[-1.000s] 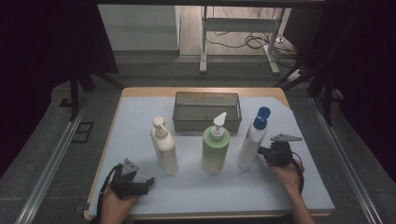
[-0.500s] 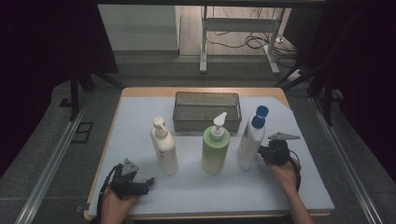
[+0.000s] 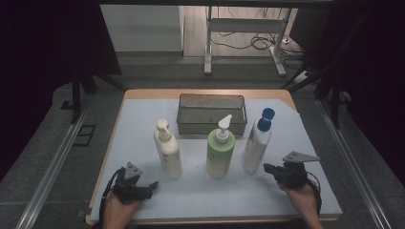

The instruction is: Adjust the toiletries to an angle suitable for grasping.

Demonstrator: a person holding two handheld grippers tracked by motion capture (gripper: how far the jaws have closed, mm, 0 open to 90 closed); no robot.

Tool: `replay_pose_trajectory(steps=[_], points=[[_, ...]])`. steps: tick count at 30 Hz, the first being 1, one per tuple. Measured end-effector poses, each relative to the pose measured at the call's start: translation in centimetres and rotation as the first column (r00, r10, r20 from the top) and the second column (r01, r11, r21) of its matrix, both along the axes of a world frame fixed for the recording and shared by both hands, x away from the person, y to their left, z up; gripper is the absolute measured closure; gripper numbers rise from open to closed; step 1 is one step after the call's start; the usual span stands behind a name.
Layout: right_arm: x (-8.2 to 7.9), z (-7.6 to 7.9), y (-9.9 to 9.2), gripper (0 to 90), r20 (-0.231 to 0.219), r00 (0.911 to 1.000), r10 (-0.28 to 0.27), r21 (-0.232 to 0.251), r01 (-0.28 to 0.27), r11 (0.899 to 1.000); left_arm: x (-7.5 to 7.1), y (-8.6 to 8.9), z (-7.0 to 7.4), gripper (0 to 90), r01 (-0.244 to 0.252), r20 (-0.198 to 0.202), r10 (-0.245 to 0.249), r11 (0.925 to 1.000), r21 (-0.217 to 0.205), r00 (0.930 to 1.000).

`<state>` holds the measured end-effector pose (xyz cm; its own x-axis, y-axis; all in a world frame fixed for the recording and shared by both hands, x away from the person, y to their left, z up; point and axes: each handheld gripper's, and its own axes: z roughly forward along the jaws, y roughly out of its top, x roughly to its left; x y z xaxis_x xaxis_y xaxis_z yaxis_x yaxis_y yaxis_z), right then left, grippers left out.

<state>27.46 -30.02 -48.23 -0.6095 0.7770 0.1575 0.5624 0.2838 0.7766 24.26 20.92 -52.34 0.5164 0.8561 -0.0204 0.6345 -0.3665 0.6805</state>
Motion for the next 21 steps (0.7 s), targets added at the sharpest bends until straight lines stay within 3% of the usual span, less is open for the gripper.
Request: replay_pose_trajectory(steps=[5,8,15,21], points=[[-0.9,0.4,2.0,89.6,0.015,0.9983,0.055,0.007,-0.056,0.998,0.0,0.0,0.0,12.7,0.0,0.001,0.0,1.0,0.0,1.0],[-1.0,0.3,3.4,89.6,0.028,0.9969,0.073,-0.012,-0.073,0.997,0.0,0.0,0.0,12.7,0.0,0.001,0.0,1.0,0.0,1.0],[0.1,-0.8,5.7,89.6,0.043,0.9978,0.05,-0.039,-0.048,0.998,0.0,0.0,0.0,12.7,0.0,0.0,0.0,1.0,0.0,1.0],[0.4,-1.2,6.5,89.6,0.085,0.9963,0.013,-0.08,-0.006,0.997,0.0,0.0,0.0,12.7,0.0,0.0,0.0,1.0,0.0,1.0]])
